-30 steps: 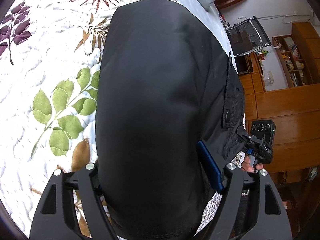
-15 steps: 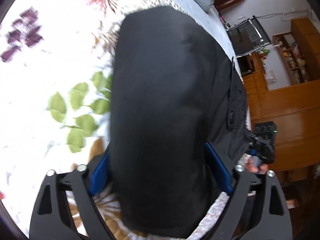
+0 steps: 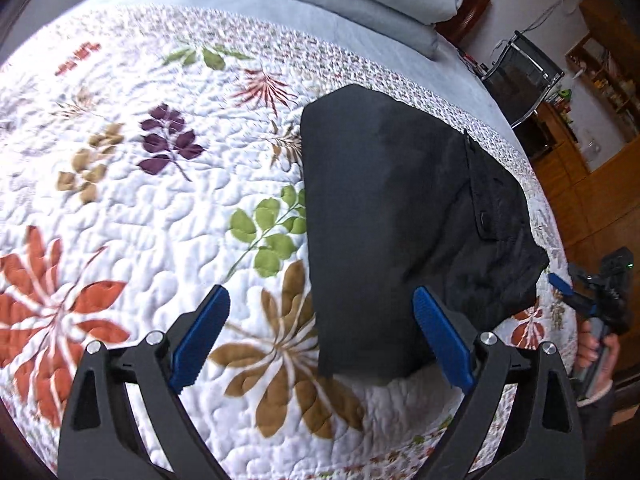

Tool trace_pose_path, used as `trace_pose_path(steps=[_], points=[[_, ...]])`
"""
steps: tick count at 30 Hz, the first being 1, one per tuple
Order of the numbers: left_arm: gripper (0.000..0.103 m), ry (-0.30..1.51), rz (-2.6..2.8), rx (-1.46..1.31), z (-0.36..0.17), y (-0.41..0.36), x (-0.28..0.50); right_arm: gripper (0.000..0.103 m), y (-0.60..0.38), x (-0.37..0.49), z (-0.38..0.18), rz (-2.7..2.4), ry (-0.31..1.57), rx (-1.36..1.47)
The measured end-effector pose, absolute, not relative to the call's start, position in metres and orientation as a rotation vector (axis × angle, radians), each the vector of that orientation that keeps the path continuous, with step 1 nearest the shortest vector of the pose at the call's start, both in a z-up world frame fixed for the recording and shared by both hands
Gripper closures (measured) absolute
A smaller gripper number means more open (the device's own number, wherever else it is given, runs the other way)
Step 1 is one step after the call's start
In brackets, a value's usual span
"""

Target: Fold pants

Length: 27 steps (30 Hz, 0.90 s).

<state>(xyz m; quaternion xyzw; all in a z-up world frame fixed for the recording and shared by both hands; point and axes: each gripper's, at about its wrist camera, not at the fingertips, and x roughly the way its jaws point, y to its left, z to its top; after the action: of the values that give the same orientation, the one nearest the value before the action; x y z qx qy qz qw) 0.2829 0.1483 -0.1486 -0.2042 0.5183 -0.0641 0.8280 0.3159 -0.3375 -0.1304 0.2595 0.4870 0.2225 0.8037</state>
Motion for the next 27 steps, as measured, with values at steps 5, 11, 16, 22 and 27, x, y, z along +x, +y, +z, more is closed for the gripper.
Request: trace_pose_path(steps=[5, 11, 16, 22, 27], points=[[0.01, 1.072, -0.085, -0.398, -0.139, 0.148, 0.26, 0.03, -0.345, 0.29, -0.118, 0.415, 1.004, 0.515], [0.008, 1.013, -0.025, -0.32, -0.118, 0.136, 0.222, 0.021, -0.335, 0.253, -0.104, 0.312, 0.971, 0.425], [0.006, 0.959, -0.029, -0.25, -0.096, 0.116, 0.202, 0.016, -0.316, 0.221, -0.088, 0.287, 0.929, 0.36], [0.004, 0.899, -0.042, -0.212, -0.064, 0.095, 0.176, 0.01, -0.304, 0.193, -0.067, 0.295, 0.886, 0.351], [0.003, 0.844, -0.047, -0.156, -0.039, 0.078, 0.158, 0.004, -0.291, 0.171, -0.048, 0.253, 0.837, 0.28]])
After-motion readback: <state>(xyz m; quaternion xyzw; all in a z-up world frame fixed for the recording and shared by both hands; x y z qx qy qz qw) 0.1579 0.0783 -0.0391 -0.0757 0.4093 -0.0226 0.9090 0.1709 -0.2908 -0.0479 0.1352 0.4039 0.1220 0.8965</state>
